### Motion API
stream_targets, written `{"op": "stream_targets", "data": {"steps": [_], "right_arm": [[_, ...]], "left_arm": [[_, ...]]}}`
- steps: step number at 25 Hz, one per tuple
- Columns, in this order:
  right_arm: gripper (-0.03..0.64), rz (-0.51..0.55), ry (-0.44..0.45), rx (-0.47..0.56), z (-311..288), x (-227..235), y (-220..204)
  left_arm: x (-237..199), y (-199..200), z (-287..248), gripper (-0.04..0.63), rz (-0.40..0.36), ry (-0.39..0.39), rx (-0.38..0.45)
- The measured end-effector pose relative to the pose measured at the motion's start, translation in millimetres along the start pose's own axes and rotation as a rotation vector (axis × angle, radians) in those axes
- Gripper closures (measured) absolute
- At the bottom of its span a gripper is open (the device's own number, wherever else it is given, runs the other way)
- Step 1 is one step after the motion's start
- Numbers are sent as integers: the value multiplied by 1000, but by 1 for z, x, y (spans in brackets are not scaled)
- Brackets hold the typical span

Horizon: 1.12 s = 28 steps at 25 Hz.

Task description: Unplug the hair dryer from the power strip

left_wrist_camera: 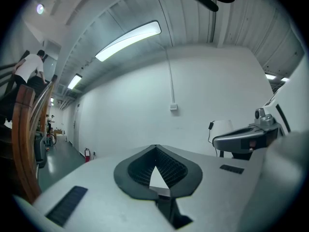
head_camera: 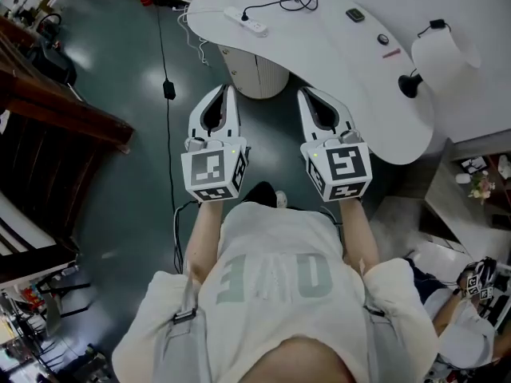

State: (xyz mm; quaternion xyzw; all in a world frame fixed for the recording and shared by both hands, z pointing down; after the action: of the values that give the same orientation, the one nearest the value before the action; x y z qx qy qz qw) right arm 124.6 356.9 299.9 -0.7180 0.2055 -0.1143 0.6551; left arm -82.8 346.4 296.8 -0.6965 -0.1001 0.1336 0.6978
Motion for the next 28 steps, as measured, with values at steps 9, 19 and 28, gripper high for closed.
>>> {"op": "stream_targets", "data": {"steps": [9,19,28], "right_arm": [[596,14,28,10,-25,14,-9],[595,27,23,70,-117,49,14],[595,31,23,78,-242,88,52]], "left_arm": [[-10,-8,-24,581,3,14,3],[-53,-3,-119,581,-4,9,51],[-115,22,-239,581,-26,-54,83]]}}
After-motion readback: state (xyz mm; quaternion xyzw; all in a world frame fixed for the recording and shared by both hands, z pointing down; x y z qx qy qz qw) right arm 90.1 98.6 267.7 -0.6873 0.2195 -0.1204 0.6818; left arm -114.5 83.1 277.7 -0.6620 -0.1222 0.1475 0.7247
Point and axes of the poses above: the fingertips, and each gripper's own axes: z backward along the fingers, x to its right, y out of its top, the point moved 9 cm from there along z, backward along the fingers, and after that the axes turned 2 degrees about z, right-handed, at the moved point
